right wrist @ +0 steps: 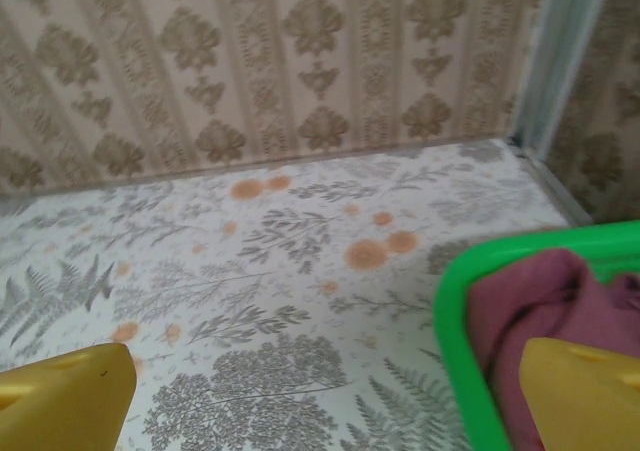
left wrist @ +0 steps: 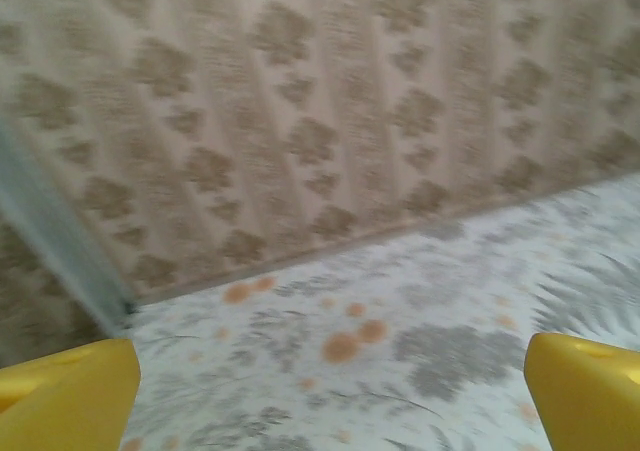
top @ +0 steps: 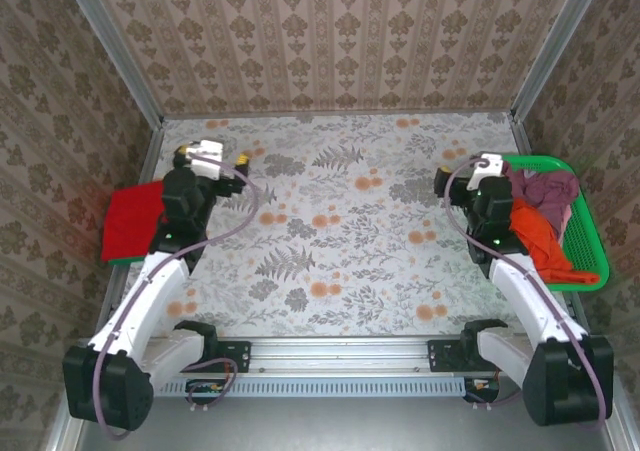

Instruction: Fold and stack the t-shirts

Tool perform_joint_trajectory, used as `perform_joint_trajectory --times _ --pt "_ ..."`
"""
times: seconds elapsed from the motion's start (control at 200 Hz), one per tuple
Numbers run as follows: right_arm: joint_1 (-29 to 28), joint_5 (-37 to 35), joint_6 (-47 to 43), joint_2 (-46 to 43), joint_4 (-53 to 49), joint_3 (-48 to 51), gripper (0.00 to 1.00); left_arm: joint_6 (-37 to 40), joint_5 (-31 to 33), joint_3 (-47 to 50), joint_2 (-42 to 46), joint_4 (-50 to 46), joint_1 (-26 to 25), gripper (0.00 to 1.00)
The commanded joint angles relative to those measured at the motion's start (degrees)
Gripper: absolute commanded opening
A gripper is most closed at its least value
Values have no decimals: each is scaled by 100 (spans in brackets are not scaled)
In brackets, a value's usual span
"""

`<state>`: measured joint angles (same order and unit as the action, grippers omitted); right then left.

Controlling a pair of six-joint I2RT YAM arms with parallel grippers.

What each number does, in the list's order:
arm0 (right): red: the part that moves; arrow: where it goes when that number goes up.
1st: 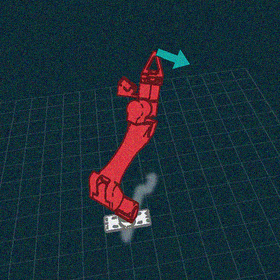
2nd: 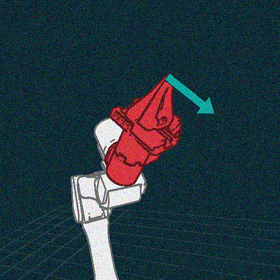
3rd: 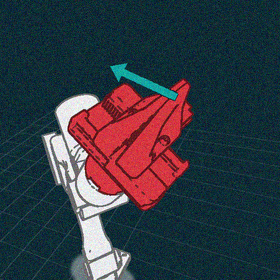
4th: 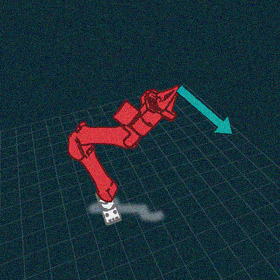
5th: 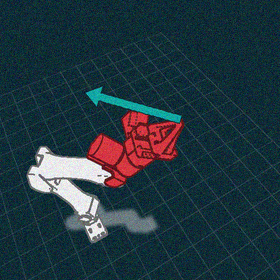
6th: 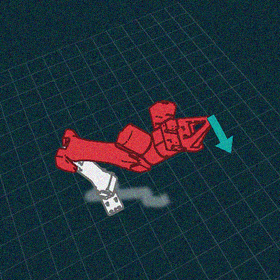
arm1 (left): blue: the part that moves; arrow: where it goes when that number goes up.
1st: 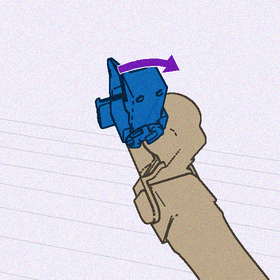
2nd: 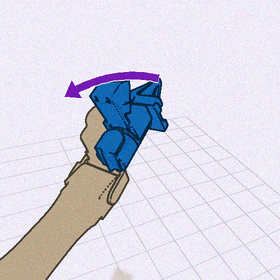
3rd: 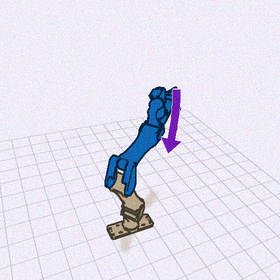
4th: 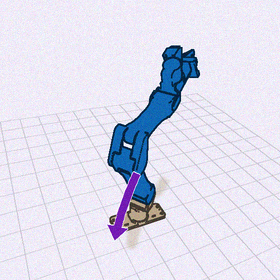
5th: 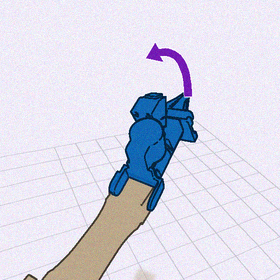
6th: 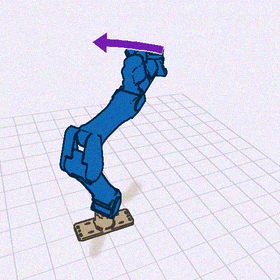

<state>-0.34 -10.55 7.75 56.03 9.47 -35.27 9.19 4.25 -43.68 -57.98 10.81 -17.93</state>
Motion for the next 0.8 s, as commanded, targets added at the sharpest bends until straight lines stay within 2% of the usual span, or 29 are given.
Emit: perform_joint_trajectory --times 0.0,0.1,0.2,0.36,0.51,0.745,0.795 --pt "390 -725 806 -227 -1956 -483 100 232 -585 -616 -554 -1070 -746 100" --pt "1036 -853 1522 -306 -2815 -680 100 393 -811 -1142 -1274 -958 -1661 100" --pt "1764 -492 2066 -253 -3401 -725 100 371 -1231 -1771 -2117 -846 -2291 100" --pt "2745 106 2429 145 -3918 -723 100 245 -1865 -2549 -3244 -517 -2948 100" --pt "3099 308 2406 785 -3683 -596 98 5 -2275 -2872 -3837 -243 -3229 100" --pt "3128 480 2542 1434 -3534 -748 37 -249 -2429 -2948 -4098 -12 -3300 100" --pt "3143 513 2514 1469 -3547 -784 19 -248 -2413 -2944 -4125 -4 -3297 100"
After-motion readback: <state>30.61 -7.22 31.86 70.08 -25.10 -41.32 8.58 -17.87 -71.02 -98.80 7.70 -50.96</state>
